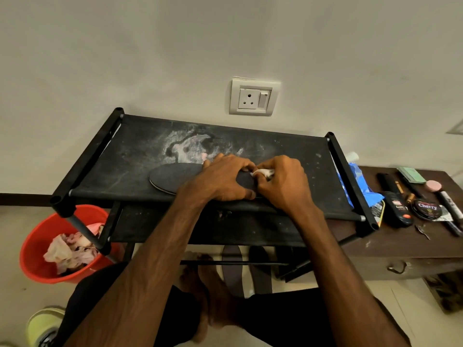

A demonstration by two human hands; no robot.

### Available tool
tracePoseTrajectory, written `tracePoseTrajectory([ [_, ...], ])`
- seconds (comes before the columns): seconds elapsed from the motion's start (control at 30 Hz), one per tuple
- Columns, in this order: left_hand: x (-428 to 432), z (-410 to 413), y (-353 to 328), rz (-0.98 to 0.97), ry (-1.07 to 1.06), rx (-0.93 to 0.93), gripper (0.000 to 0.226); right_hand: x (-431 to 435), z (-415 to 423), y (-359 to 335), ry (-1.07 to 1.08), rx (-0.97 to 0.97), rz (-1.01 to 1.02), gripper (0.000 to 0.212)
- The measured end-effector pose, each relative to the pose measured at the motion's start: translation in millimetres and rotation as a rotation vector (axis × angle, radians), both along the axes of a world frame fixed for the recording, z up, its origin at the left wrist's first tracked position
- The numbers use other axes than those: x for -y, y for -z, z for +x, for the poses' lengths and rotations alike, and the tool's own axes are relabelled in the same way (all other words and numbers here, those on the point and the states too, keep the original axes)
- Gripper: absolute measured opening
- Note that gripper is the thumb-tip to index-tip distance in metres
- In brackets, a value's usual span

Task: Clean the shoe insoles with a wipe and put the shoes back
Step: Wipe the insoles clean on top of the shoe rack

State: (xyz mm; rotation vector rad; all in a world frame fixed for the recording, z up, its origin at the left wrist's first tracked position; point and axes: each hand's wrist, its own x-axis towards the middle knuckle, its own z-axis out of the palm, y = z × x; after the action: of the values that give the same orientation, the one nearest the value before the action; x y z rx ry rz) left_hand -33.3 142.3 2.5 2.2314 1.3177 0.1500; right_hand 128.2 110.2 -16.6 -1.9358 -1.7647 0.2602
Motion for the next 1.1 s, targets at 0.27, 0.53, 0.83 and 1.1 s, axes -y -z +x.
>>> tracePoseTrajectory([
  [0.27, 0, 0, 0, -0.009, -0.014, 0.002, 0.071, 6, 22, -4, 0.107, 0.005, -0.007, 0.015],
  [0.53, 1, -1, 4, 0.003, -0.018, 0.026, 0.069, 17, 22, -2, 0.006, -0.047, -0.046, 0.014],
  [0.83, -1, -2, 4, -0.003, -0.023, 0.028, 0.068, 24, 29, 4, 0.064, -0.041, 0.043, 0.009],
  [1.1, -1, -3, 6, 0.015, -0.007, 0.02, 0.065, 2, 17, -1, 0.023, -0.076, -0.005, 0.013],
])
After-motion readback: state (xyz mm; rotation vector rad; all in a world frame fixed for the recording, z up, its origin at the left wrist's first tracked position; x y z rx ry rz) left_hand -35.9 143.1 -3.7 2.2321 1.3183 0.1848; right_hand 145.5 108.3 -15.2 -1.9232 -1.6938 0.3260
